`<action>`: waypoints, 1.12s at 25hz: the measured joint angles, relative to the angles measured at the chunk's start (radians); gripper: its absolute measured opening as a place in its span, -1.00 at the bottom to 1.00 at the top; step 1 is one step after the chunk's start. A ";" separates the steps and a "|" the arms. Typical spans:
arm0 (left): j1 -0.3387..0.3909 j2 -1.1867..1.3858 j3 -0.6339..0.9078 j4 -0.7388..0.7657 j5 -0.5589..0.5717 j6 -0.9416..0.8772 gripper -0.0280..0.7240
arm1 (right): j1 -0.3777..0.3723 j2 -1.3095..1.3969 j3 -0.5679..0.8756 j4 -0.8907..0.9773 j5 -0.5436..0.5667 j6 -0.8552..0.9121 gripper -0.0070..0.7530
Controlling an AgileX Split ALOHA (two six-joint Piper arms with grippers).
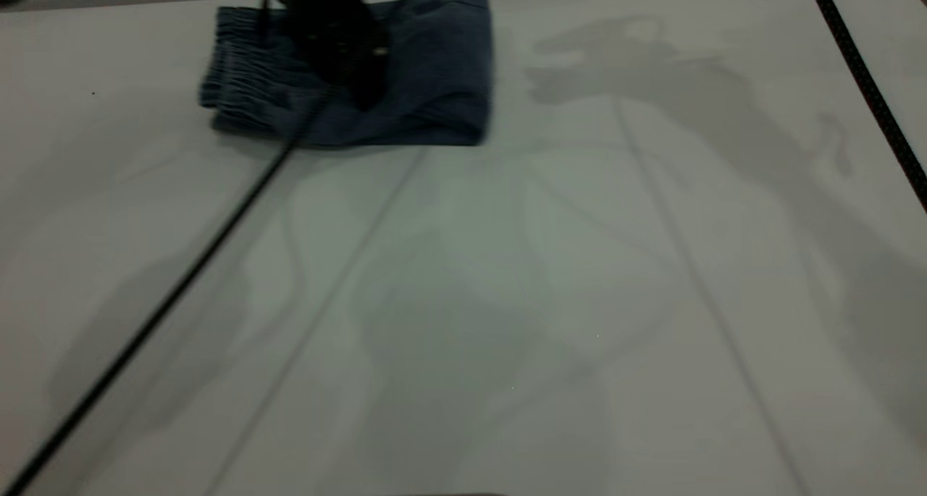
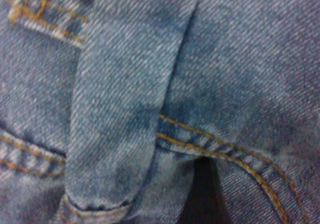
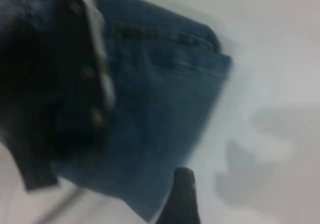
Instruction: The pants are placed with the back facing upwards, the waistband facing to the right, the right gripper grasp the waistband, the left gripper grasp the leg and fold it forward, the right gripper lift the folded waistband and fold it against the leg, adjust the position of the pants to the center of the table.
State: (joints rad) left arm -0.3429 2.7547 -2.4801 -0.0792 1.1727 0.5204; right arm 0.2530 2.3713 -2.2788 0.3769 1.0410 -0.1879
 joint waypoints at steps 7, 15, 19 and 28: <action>-0.077 0.000 0.000 -0.004 0.000 -0.030 0.42 | -0.023 -0.003 -0.006 -0.002 0.038 0.000 0.52; -0.086 -0.041 0.000 0.079 0.000 -0.115 0.42 | -0.032 -0.067 -0.006 -0.038 0.065 0.003 0.52; -0.087 -0.127 0.000 0.125 0.000 -0.223 0.42 | -0.032 -0.139 -0.006 -0.049 0.098 0.005 0.52; -0.087 -0.372 0.000 0.166 0.000 -0.307 0.42 | -0.032 -0.365 -0.007 -0.053 0.216 0.035 0.52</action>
State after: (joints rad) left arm -0.4298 2.3826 -2.4802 0.0872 1.1727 0.2137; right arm 0.2211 2.0063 -2.2854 0.3241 1.2571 -0.1527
